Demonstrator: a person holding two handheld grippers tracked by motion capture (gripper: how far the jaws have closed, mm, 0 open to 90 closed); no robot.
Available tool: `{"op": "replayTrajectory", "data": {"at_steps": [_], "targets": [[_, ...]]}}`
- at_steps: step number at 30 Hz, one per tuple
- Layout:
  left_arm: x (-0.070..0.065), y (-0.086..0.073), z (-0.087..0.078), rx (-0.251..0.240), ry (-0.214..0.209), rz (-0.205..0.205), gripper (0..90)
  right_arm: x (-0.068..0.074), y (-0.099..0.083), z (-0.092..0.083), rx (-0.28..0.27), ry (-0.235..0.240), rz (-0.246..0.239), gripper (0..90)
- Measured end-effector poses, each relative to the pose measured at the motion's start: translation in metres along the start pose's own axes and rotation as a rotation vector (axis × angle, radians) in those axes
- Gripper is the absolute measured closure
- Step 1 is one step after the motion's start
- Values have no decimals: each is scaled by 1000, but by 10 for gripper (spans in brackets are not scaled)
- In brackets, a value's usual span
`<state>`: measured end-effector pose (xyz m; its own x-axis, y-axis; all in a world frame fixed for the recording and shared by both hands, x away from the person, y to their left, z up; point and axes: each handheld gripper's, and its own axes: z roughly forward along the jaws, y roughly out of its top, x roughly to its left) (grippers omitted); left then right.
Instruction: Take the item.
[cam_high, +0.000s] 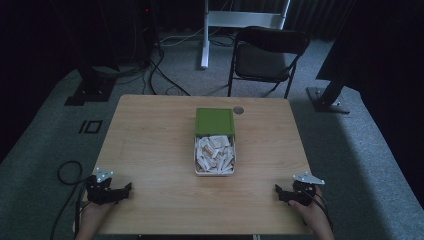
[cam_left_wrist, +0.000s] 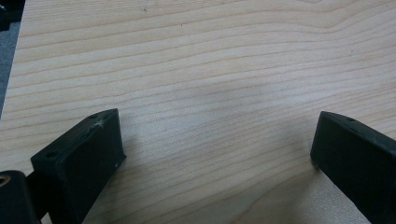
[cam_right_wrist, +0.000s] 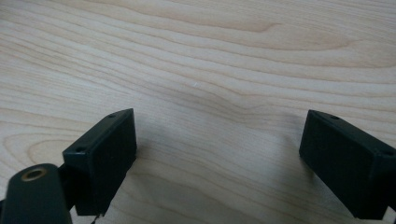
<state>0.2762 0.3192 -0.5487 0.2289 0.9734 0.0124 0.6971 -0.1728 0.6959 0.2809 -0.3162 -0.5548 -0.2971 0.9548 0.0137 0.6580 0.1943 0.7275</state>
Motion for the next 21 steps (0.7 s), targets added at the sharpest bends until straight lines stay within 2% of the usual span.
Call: {"op": "replayTrajectory", "data": {"at_steps": [15, 21], "targets": [[0, 0, 0, 0, 0, 0, 32, 0, 1, 0, 0, 4, -3, 109], [0, 0, 0, 0, 0, 0, 32, -1, 3, 1, -3, -2, 16, 132]]}}
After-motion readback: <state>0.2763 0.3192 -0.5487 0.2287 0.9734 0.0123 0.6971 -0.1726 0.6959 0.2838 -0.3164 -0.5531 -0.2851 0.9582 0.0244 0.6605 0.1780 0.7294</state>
